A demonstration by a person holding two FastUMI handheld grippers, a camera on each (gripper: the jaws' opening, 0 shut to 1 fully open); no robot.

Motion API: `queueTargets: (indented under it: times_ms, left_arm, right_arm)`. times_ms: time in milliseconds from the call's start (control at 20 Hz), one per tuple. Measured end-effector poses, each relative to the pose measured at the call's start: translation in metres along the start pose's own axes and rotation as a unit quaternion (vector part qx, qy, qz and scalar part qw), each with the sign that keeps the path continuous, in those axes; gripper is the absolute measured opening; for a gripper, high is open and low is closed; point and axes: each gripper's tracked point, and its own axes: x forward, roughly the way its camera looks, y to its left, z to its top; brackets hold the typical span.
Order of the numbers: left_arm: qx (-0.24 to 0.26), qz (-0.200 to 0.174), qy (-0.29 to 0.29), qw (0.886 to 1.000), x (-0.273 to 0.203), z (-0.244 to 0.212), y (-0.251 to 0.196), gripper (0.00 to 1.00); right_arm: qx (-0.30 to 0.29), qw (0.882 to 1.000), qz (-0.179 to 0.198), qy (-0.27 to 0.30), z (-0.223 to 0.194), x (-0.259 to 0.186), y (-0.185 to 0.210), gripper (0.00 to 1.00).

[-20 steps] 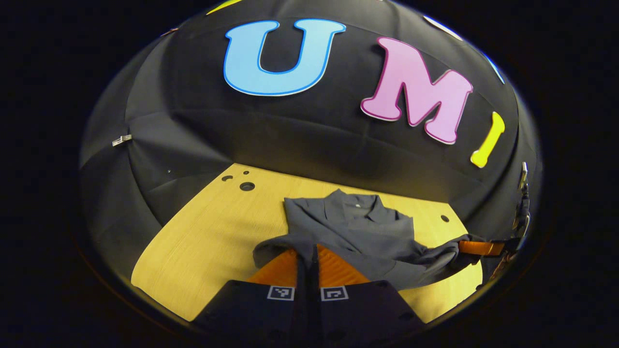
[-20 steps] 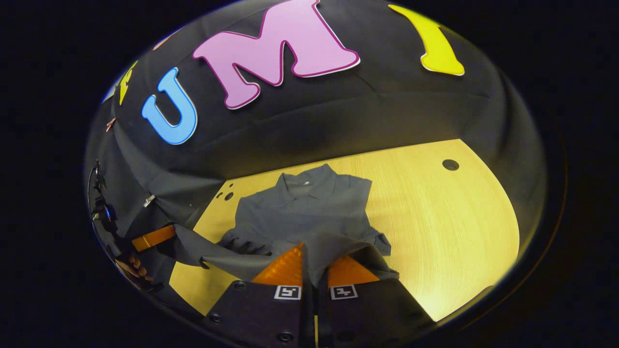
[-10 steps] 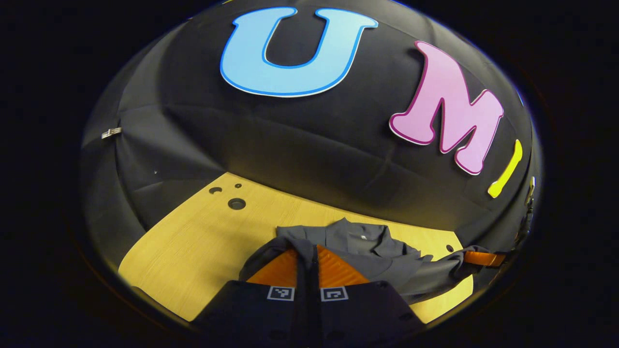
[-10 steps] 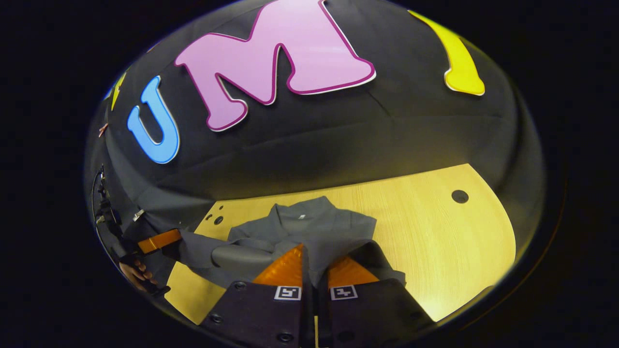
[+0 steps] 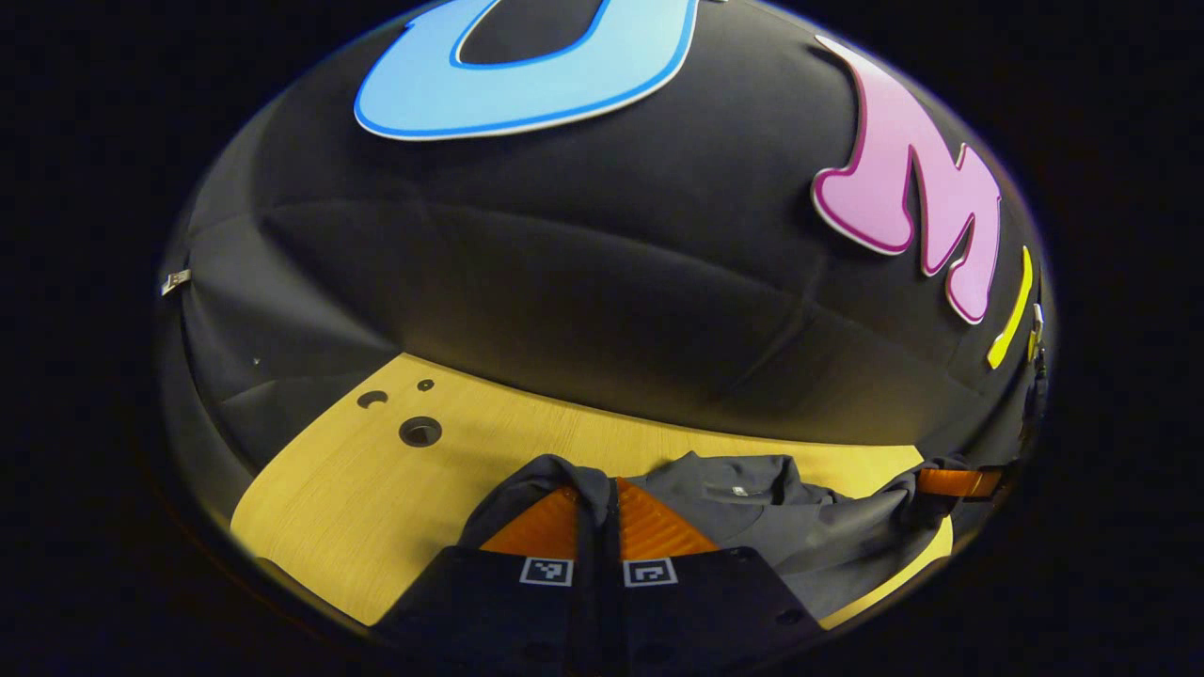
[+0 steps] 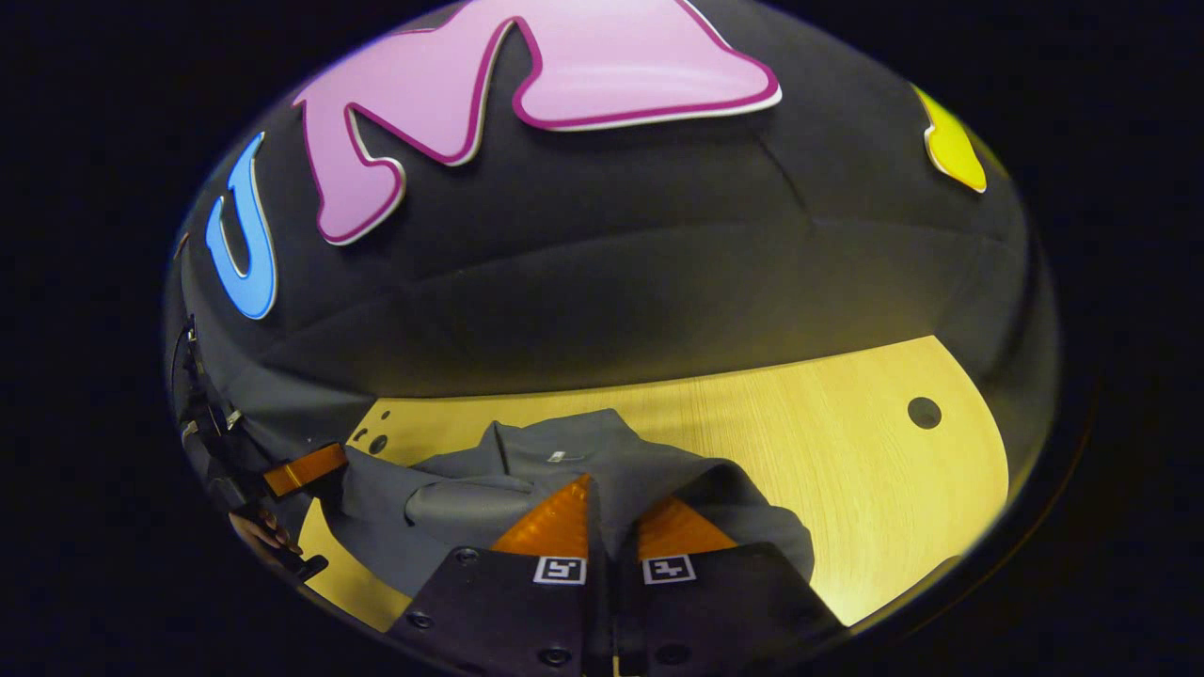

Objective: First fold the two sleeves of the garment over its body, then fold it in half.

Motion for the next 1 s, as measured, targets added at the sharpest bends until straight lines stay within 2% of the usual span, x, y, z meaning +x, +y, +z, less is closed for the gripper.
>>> queueTargets:
  times_ms: [250,450,500,650,700,750,800,1000]
  left_arm:
    - [-0.003,0.008,0.028,1.000,0.025,-0.029,0.007,0.07]
    - [-0.003,0.029,0.051,0.998,0.022,-0.042,0.016,0.15]
    - [-0.002,0.039,0.049,0.998,0.015,-0.039,0.021,0.20]
    - [-0.001,0.065,0.036,0.997,-0.011,-0.027,0.042,0.55]
    - [-0.002,0.068,0.032,0.997,-0.017,-0.023,0.047,0.66]
    - [0.000,0.073,0.029,0.997,-0.030,-0.020,0.052,0.77]
    - [0.003,0.076,0.025,0.997,-0.042,-0.017,0.056,0.78]
    - [0.022,0.084,-0.006,0.996,-0.106,-0.004,0.065,0.93]
  right_arm:
    - [0.010,0.999,-0.011,0.035,-0.029,0.031,-0.010,0.11]
    - [-0.005,0.999,-0.019,0.047,-0.038,0.027,-0.014,0.33]
    - [-0.009,0.999,-0.020,0.047,-0.037,0.021,-0.015,0.60]
    - [-0.015,0.998,-0.040,0.034,-0.030,-0.002,-0.028,0.81]
    - [-0.015,0.998,-0.050,0.028,-0.027,-0.011,-0.034,0.98]
    - [-0.012,0.998,-0.059,0.021,-0.024,-0.022,-0.039,0.97]
    - [-0.009,0.998,-0.068,0.016,-0.023,-0.034,-0.045,0.98]
    - [-0.011,0.995,-0.095,-0.010,-0.026,-0.090,-0.057,0.99]
